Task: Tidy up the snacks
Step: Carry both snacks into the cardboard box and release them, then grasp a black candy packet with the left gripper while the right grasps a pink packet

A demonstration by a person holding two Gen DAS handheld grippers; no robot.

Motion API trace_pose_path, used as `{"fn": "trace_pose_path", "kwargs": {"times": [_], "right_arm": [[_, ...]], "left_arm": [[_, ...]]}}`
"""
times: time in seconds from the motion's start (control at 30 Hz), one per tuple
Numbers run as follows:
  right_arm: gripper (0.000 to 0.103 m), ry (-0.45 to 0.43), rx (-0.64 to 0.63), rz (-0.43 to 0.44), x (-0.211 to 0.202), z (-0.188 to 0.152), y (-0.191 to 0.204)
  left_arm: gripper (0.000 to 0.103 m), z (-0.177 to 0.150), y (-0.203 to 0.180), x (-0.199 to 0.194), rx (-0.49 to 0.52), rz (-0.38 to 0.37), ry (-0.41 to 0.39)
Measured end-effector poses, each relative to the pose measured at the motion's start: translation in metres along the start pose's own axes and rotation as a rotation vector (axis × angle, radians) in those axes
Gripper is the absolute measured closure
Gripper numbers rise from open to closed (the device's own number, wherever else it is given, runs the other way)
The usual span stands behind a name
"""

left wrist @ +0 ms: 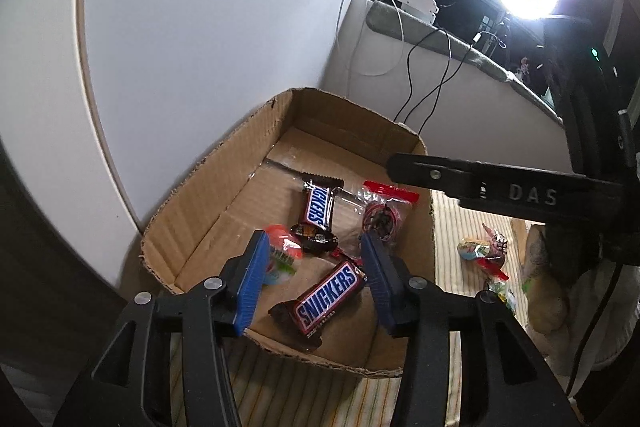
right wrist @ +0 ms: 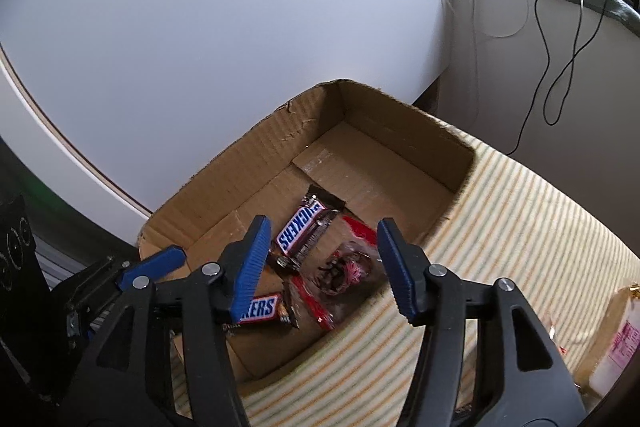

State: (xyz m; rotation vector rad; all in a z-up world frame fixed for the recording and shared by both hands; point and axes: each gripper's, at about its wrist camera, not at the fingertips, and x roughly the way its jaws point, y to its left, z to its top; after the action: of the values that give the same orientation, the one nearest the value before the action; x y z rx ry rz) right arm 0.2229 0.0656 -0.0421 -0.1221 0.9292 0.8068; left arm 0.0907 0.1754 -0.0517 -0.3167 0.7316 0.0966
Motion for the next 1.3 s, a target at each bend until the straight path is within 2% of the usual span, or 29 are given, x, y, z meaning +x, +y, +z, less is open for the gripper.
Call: {"fn": "trace_pose_path", "kwargs": {"times": [0.3,0.7,1.13,1.2,1.3], "right_arm": [[0.041,-0.032,0.017,-0.042,-0.044,-0.022,-0.026],[0.041,-0.085,0.086,-0.126,-0.116,-0.074,-0.082],[0.041,-0.009,0.177,-0.232,-0.138,-0.154,-0.139],[0.043,0.011,0.203,-0.233,-0.136,-0.164,-0.148],[0.051,0.051,0.234,-0.229,-0.128,-0.178,-0.159]], "left_arm": [[0.056,-0.003,-0.015,-0.012,0.013,-0.027,-0.022],[0.056,-0.016,-0.06,-0.015,0.073,-0.115,-0.003],[0.057,-0.038,-0.112,0.01,0.155,-0.197,0.095],[0.062,-0.042,-0.121,0.016,0.178,-0.209,0.119],[0.068,-0.047,-0.133,0.028,0.214,-0.226,0.157]]}}
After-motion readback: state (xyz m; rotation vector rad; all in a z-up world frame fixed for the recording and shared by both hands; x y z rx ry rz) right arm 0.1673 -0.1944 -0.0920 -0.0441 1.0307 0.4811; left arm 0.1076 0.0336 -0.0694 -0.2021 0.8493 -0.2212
